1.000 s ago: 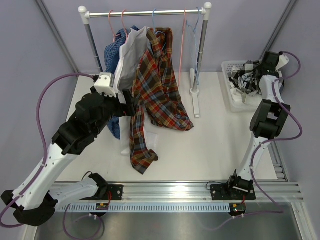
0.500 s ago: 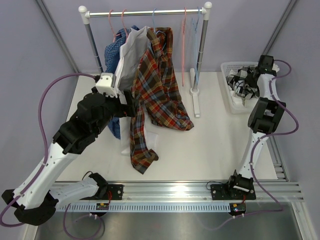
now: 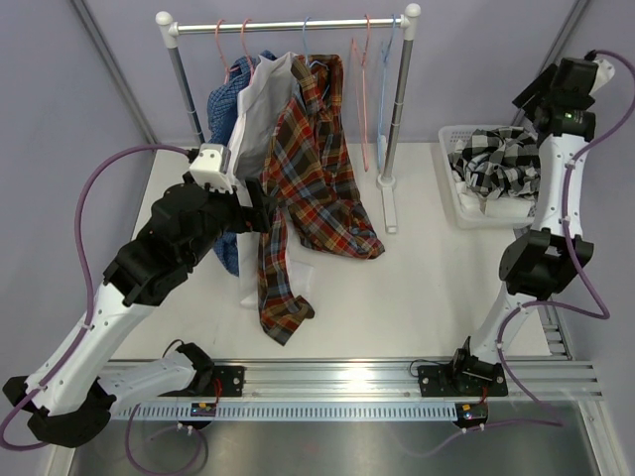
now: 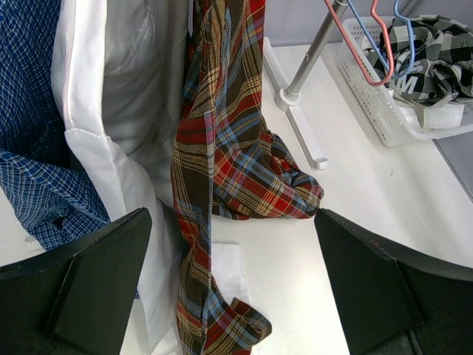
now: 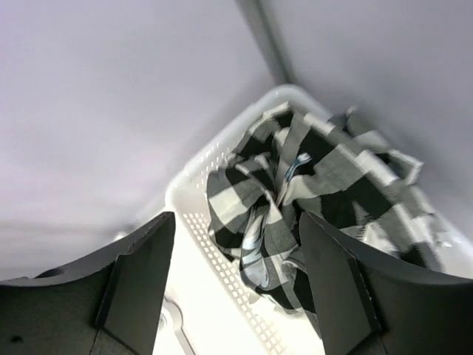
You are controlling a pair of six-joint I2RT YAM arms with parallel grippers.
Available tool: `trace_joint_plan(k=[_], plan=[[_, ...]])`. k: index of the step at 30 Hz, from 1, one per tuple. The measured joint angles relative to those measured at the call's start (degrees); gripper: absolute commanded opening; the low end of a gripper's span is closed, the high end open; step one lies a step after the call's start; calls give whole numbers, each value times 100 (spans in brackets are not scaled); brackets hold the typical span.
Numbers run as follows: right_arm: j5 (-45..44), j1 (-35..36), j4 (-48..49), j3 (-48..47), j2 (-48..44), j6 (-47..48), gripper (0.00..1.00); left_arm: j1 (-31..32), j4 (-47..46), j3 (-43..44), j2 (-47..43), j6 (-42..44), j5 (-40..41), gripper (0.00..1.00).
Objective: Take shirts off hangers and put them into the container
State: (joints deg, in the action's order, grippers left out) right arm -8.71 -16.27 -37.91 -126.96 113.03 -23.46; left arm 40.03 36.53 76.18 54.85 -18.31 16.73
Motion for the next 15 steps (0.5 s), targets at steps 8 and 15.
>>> trace_joint_plan(k=[8,15], plan=[[-638,-570,466,1121,-595,-184,74,0,0,-4,-79,4,2,99],[-197,-581,511,1287,761,-229,73,0,2,-11,-114,4,7,99]])
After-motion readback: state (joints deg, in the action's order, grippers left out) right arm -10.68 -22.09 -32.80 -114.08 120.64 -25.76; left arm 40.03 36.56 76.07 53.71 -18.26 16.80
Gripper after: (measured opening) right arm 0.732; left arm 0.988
